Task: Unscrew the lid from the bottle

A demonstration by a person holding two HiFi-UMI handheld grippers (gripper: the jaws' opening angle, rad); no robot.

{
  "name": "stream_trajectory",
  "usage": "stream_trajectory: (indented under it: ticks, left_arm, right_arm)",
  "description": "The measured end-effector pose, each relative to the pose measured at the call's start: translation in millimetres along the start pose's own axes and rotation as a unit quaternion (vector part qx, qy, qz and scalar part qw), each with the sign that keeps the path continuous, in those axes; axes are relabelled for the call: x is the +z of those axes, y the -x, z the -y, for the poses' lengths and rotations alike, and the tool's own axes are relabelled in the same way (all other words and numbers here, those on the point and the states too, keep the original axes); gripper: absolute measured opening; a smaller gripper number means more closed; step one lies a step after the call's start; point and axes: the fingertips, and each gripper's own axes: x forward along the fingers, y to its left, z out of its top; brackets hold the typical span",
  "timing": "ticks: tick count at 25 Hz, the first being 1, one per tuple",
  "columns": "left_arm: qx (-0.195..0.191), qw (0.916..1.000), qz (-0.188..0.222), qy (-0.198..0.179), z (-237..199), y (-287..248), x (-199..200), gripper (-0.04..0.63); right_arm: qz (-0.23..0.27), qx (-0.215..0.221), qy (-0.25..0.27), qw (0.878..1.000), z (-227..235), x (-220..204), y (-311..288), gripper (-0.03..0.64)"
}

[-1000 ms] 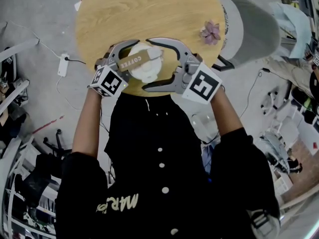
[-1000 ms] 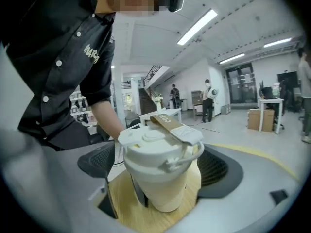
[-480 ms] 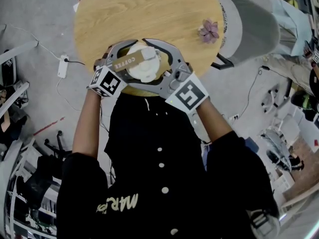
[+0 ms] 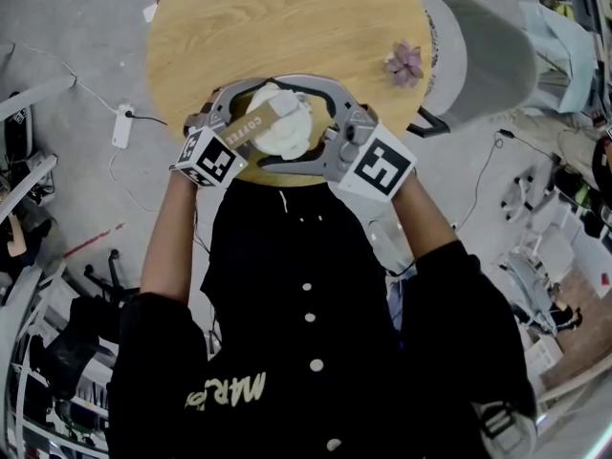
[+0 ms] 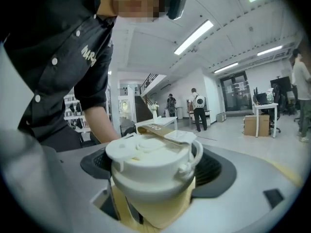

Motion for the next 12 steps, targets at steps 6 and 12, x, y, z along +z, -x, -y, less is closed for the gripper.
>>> stream_trajectory:
  ticks: [6, 12]
  left_arm:
    - [0.001, 1.0000, -0.002, 0.001, 0, 3, -3, 0.354]
    - [0.008, 0.9987, -0.039, 0.031, 1, 6, -14, 0.382]
  right_arm:
    - [0.023, -0.016, -0.030, 0.999, 9, 18, 9, 0.471]
    - [0.055, -0.046, -0.046, 0.996, 8, 59, 23, 0.471]
